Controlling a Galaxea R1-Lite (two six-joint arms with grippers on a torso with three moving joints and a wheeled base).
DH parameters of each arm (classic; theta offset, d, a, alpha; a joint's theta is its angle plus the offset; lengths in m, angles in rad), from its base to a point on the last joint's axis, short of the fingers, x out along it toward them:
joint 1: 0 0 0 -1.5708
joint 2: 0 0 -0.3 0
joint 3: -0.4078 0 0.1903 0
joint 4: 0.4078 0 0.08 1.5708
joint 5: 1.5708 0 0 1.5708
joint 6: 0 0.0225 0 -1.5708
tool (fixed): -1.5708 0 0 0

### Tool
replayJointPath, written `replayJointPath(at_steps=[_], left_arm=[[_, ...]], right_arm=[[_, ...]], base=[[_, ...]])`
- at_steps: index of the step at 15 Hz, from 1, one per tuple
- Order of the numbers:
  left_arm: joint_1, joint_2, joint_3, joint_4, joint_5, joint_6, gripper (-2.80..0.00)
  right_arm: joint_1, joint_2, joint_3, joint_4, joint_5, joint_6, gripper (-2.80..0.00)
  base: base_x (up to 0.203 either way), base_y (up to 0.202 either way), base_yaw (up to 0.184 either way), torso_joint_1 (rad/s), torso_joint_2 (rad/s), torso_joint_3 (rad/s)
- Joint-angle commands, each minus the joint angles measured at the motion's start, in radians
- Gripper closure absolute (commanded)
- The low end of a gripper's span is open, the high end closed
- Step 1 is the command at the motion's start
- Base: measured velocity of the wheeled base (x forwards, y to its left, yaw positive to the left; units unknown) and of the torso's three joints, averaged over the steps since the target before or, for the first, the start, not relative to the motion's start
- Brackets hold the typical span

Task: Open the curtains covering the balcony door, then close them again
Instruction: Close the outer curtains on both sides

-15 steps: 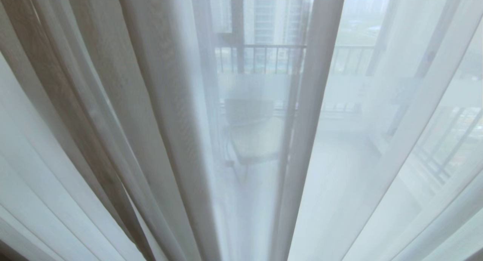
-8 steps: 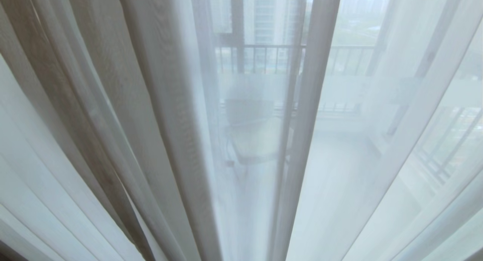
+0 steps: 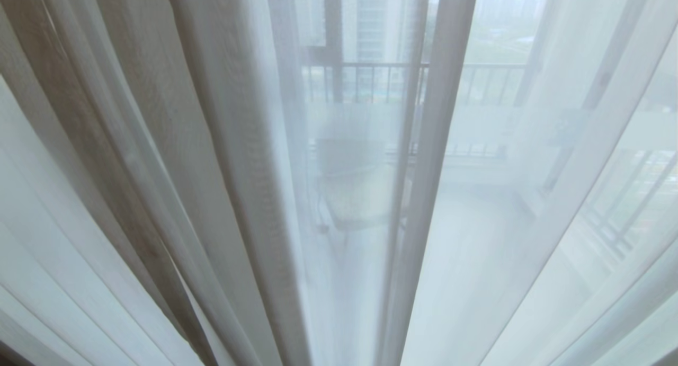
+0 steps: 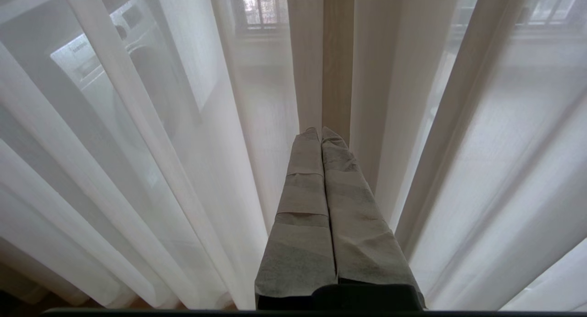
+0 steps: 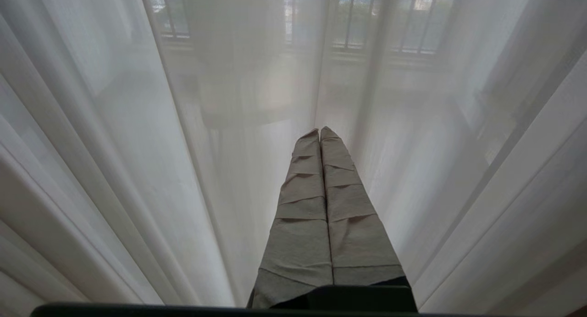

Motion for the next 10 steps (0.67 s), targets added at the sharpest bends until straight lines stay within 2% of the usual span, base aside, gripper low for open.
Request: replayJointPath(at_steps=[1,10], left_arm=[[0.001,-0.004,0.0,0.0,-0.001,-0.003,0.0],[0.001,-0.004,0.001,-0.001,-0.001,-0.005,0.0]], right_arm=[[0.0,0.0,0.0,-0.001,0.0,0.0,0.0],[0.0,0.0,0.0,-0.001,0.0,0.0,0.0]], base=[[0.0,0.0,0.0,0.0,0.0,0.0],[0.0,0.0,0.0,0.0,0.0,0.0]])
